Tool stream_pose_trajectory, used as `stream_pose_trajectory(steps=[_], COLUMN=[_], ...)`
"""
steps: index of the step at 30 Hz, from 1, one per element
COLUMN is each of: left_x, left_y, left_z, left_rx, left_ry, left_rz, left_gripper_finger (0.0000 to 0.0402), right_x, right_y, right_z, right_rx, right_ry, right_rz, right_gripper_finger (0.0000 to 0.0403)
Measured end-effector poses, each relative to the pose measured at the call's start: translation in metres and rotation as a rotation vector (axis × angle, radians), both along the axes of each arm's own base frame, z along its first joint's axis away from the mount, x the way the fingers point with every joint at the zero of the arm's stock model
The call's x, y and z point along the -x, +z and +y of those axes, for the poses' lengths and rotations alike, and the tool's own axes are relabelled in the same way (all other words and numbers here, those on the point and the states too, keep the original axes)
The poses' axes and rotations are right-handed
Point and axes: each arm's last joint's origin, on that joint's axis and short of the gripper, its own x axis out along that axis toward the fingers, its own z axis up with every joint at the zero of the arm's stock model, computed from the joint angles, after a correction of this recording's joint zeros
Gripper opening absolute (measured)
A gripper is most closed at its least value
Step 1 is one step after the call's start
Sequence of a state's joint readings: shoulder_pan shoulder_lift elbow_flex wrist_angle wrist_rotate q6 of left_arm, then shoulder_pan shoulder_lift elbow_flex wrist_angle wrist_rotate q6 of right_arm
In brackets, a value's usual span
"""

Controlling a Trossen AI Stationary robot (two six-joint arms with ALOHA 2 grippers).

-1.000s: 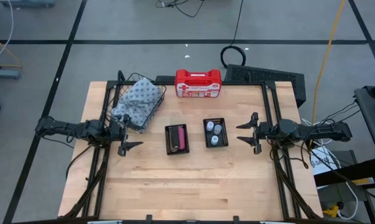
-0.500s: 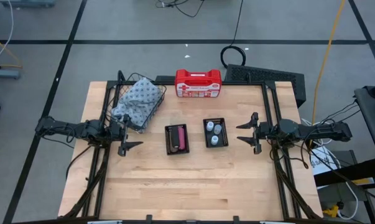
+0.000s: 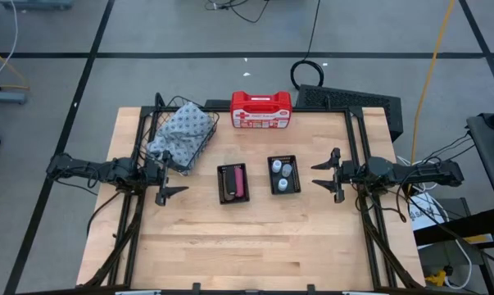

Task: Pick & Place Medicine items
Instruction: Return to Home Position

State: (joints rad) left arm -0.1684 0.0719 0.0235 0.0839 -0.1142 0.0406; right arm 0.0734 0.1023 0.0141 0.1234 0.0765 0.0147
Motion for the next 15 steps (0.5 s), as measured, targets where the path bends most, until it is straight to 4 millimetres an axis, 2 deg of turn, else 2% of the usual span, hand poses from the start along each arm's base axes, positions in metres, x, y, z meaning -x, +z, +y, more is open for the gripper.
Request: stream_pose_trajectory(steps=[15], left_x=[0.0000], left_y=[0.0000], left_z=[0.0000], left_rx=[0.000], left_ry=[0.000], left_rz=[0.000], left_gripper_finger=[0.0311], right_x=[0.0000], right_y=[0.0001], right_z=[0.0000], right_rx=[0.000], right_ry=[0.000], right_rz=[0.000], right_gripper_finger=[0.0210])
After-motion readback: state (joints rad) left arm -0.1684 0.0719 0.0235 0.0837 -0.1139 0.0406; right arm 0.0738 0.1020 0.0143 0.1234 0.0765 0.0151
